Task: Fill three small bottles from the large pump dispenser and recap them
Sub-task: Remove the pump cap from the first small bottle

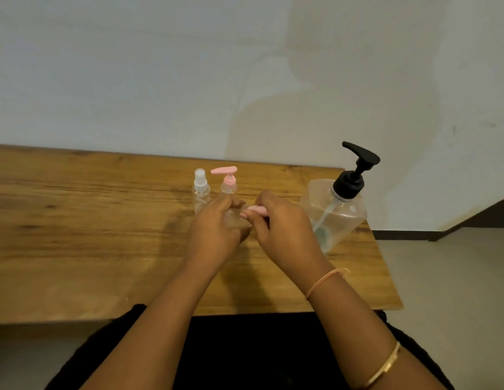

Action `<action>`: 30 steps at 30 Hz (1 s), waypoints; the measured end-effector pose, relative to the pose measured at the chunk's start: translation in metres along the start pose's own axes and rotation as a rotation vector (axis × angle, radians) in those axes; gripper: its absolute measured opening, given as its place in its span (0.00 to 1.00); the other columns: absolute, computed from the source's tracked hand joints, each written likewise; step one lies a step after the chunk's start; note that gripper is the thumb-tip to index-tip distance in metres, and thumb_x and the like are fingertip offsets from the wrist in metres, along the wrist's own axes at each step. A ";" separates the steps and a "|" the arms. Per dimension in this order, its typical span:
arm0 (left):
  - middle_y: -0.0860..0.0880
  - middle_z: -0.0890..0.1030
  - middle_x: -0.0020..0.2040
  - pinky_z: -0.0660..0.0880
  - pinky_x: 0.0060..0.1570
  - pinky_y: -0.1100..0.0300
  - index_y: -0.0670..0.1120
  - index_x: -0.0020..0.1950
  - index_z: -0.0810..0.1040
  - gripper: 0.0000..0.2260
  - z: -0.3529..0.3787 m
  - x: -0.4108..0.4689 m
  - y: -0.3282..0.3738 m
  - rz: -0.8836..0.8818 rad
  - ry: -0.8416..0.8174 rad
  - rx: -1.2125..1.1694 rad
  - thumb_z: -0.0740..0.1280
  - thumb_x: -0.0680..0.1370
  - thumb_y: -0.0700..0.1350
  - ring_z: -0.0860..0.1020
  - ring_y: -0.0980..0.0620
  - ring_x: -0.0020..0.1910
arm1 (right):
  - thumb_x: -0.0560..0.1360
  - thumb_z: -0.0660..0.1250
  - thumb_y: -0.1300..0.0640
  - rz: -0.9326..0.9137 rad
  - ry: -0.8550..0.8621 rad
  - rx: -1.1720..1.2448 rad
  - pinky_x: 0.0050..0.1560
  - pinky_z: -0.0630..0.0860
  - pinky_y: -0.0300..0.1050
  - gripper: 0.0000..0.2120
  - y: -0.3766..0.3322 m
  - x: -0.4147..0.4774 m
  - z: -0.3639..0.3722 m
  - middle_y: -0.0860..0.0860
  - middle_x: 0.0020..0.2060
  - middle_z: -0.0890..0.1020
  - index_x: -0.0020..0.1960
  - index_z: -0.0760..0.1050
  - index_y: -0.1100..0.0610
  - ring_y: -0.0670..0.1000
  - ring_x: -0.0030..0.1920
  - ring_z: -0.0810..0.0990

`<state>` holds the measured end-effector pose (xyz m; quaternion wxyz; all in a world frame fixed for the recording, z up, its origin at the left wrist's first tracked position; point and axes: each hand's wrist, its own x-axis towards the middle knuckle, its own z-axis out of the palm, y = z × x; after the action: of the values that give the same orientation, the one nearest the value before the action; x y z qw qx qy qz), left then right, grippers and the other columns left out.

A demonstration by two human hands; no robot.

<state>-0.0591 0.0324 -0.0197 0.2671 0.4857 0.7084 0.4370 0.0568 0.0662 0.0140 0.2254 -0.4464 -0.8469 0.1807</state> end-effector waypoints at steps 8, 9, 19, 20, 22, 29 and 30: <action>0.57 0.78 0.40 0.70 0.33 0.73 0.53 0.45 0.76 0.12 -0.008 0.003 -0.008 -0.039 -0.155 -0.033 0.75 0.69 0.40 0.76 0.63 0.38 | 0.74 0.65 0.66 -0.128 -0.195 -0.004 0.46 0.69 0.44 0.08 0.008 0.007 -0.002 0.53 0.50 0.76 0.53 0.75 0.59 0.52 0.50 0.73; 0.56 0.79 0.41 0.72 0.36 0.69 0.53 0.46 0.75 0.12 -0.007 0.003 -0.008 -0.033 -0.153 -0.029 0.74 0.69 0.41 0.77 0.61 0.40 | 0.75 0.66 0.65 -0.098 -0.192 0.049 0.49 0.70 0.43 0.09 0.007 0.007 -0.002 0.51 0.51 0.75 0.55 0.75 0.58 0.50 0.51 0.73; 0.53 0.80 0.45 0.77 0.42 0.58 0.49 0.52 0.78 0.12 -0.009 0.008 -0.011 -0.104 -0.109 -0.122 0.74 0.70 0.41 0.78 0.55 0.45 | 0.74 0.69 0.57 0.038 0.012 0.092 0.40 0.72 0.39 0.07 -0.004 0.012 0.013 0.45 0.42 0.75 0.50 0.73 0.55 0.44 0.42 0.73; 0.53 0.80 0.45 0.77 0.43 0.58 0.49 0.53 0.78 0.12 -0.010 0.008 -0.011 -0.111 -0.112 -0.152 0.73 0.71 0.42 0.79 0.55 0.45 | 0.74 0.69 0.61 0.018 -0.006 0.167 0.45 0.74 0.40 0.12 -0.005 0.012 0.015 0.44 0.44 0.74 0.56 0.73 0.55 0.43 0.45 0.73; 0.54 0.80 0.46 0.77 0.43 0.57 0.50 0.51 0.77 0.11 -0.012 0.009 -0.011 -0.132 -0.127 -0.184 0.73 0.71 0.42 0.78 0.56 0.46 | 0.73 0.70 0.61 0.043 -0.014 0.301 0.51 0.75 0.42 0.24 -0.006 0.011 0.015 0.47 0.49 0.75 0.67 0.67 0.54 0.44 0.51 0.75; 0.55 0.80 0.47 0.77 0.42 0.59 0.52 0.48 0.76 0.11 -0.006 0.010 -0.012 -0.202 -0.143 -0.269 0.74 0.71 0.43 0.78 0.57 0.48 | 0.74 0.70 0.61 0.145 0.056 0.412 0.50 0.79 0.45 0.24 -0.007 0.012 0.016 0.45 0.49 0.77 0.65 0.66 0.50 0.43 0.49 0.78; 0.54 0.80 0.47 0.78 0.45 0.55 0.52 0.48 0.76 0.10 -0.006 0.010 -0.012 -0.212 -0.145 -0.287 0.74 0.70 0.43 0.78 0.55 0.49 | 0.75 0.68 0.63 0.129 0.023 0.472 0.52 0.79 0.43 0.26 -0.007 0.011 0.016 0.46 0.52 0.77 0.68 0.64 0.49 0.42 0.51 0.78</action>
<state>-0.0738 0.0376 -0.0270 0.4284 0.3954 0.6651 0.4668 0.0377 0.0702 0.0068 0.3211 -0.4365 -0.7485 0.3822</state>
